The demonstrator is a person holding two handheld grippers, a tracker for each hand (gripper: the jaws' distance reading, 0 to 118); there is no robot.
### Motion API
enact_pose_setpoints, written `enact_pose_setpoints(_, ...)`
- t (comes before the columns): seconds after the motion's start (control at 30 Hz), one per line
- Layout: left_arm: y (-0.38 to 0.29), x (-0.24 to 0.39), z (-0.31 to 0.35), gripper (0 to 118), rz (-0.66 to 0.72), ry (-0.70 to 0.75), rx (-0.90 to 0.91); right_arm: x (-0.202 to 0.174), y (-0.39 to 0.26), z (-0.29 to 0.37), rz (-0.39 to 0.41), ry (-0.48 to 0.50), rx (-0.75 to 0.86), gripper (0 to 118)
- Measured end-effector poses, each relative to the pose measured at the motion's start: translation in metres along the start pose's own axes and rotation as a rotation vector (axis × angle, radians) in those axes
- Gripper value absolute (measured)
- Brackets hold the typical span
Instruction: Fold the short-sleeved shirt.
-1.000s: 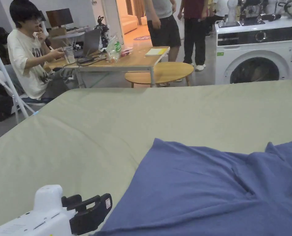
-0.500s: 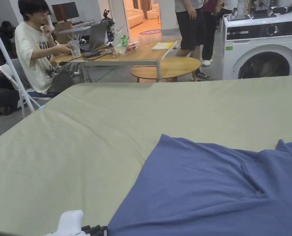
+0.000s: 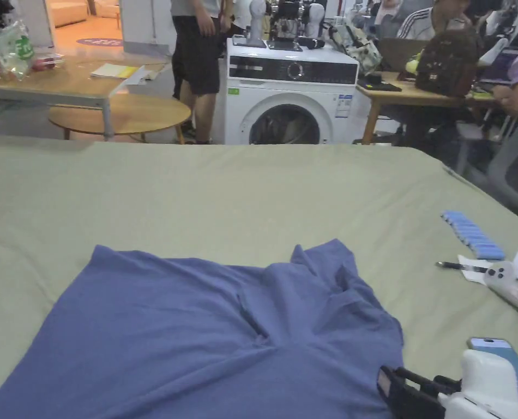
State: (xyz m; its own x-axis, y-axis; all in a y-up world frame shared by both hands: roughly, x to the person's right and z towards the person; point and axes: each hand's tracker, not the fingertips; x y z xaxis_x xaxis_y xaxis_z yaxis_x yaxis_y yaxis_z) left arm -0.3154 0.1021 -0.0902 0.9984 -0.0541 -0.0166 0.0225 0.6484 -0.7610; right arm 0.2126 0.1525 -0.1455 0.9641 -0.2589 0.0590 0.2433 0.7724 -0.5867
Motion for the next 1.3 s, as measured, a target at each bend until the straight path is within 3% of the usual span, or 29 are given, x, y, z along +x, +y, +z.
enact_pose_setpoints(0.2, -0.004, 0.003, 0.012, 0, 0.038, -0.018, 0.021, 0.032, 0.012, -0.048, -0.128, -0.019, -0.010, 74)
enact_pose_setpoints(0.27, -0.003, 0.001, 0.014, 0, 0.073, -0.033, 0.020, 0.039, 0.016, -0.067, -0.154, -0.013, -0.026, 68)
enact_pose_setpoints(0.37, -0.002, -0.002, 0.017, 0, 0.094, -0.043, 0.019, 0.041, 0.016, -0.082, -0.166, -0.022, -0.034, 53)
enact_pose_setpoints(0.47, -0.004, -0.003, 0.016, 0, 0.100, -0.044, 0.025, 0.039, 0.014, -0.094, -0.123, -0.019, -0.078, 51)
enact_pose_setpoints(0.53, -0.005, -0.003, 0.017, 0, 0.104, -0.046, 0.029, 0.037, 0.011, -0.098, -0.065, -0.015, -0.103, 31)
enact_pose_setpoints(0.57, -0.005, -0.002, 0.018, 0, 0.107, -0.045, 0.031, 0.032, 0.009, -0.098, -0.048, -0.025, -0.108, 14)
enact_pose_setpoints(0.63, -0.004, -0.006, 0.016, 0, 0.115, -0.046, 0.033, 0.029, 0.008, -0.097, -0.053, -0.013, -0.101, 4)
enact_pose_setpoints(0.87, -0.010, -0.014, 0.022, 0, 0.167, -0.039, 0.100, 0.009, 0.017, -0.062, 0.054, -0.057, 0.016, 2)
enact_pose_setpoints(1.1, 0.028, -0.013, 0.096, 0, 0.212, -0.111, 0.407, -0.016, 0.053, -0.012, 0.145, -0.011, 0.156, 0)
enact_pose_setpoints(1.3, 0.094, -0.008, 0.159, 0, 0.170, -0.167, 0.675, -0.035, 0.095, 0.013, 0.202, 0.016, 0.260, 0)
